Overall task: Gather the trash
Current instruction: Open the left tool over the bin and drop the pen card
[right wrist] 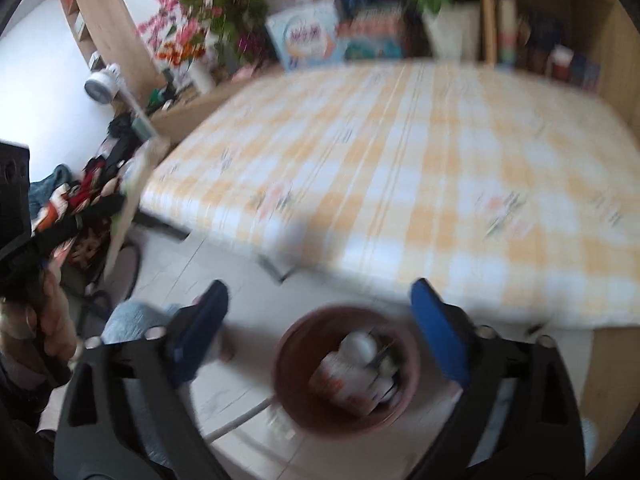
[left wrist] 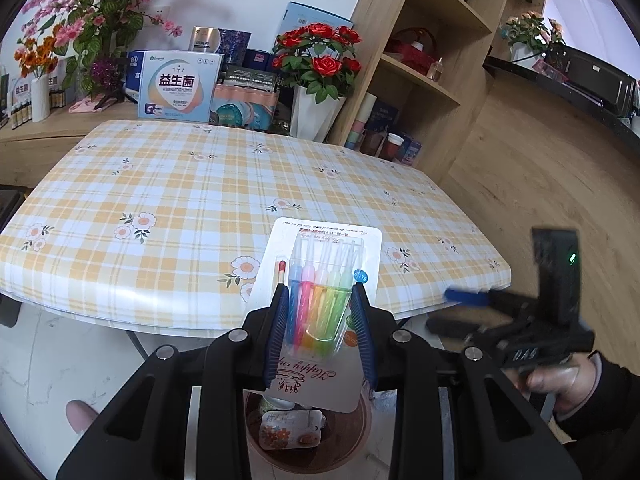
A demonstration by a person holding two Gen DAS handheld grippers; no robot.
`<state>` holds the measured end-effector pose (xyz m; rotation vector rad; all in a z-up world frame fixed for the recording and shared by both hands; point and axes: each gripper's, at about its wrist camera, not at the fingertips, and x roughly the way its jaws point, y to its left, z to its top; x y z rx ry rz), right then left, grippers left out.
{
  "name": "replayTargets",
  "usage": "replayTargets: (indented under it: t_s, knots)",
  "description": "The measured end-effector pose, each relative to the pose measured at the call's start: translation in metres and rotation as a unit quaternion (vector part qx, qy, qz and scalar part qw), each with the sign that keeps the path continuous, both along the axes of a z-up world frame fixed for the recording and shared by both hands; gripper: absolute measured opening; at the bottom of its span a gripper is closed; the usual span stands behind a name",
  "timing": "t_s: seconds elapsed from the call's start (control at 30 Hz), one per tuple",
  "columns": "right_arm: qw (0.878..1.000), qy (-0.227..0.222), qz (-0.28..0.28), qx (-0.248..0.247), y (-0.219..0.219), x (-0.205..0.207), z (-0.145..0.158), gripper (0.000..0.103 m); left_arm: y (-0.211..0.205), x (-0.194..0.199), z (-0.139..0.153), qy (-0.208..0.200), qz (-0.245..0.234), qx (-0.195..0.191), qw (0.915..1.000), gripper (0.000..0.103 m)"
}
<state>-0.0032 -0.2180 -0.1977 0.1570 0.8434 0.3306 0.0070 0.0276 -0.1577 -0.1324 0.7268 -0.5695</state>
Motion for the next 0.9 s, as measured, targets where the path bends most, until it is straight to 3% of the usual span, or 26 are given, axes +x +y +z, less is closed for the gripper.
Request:
replayTargets:
  t_s: [0.1, 0.37, 0.7, 0.73, 0.77, 0.9]
  knots:
    - [0.999, -0.032, -0.02, -0.011, -0.014, -0.001, 0.02, 0.097, -0.007, -0.003, 0.0, 0.003, -0.009, 0.005, 0.9999, 0.031]
    - [0.993, -0.066, -0.088, -0.043, -0.049, -0.006, 0.042, 0.097, -0.04, -0.008, -0.008, 0.011, -0.051, 0.037, 0.998, 0.032]
    - [0.987, -0.088, -0.123, -0.054, -0.069, -0.005, 0.045, 0.097, -0.079, -0.006, -0.045, 0.056, -0.098, 0.081, 0.9903, 0.033]
    - [0.987, -0.086, -0.126, -0.055, -0.07, -0.005, 0.044, 0.097, -0.084, -0.005, -0.051, 0.065, -0.108, 0.09, 0.9879, 0.045]
    - [0.987, -0.084, -0.128, -0.056, -0.071, -0.004, 0.043, 0.097, -0.088, -0.005, -0.055, 0.073, -0.113, 0.097, 0.9861, 0.065]
    - [0.986, -0.082, -0.131, -0.057, -0.073, -0.003, 0.043, 0.097, -0.088, -0.001, -0.057, 0.076, -0.103, 0.095, 0.9871, 0.076]
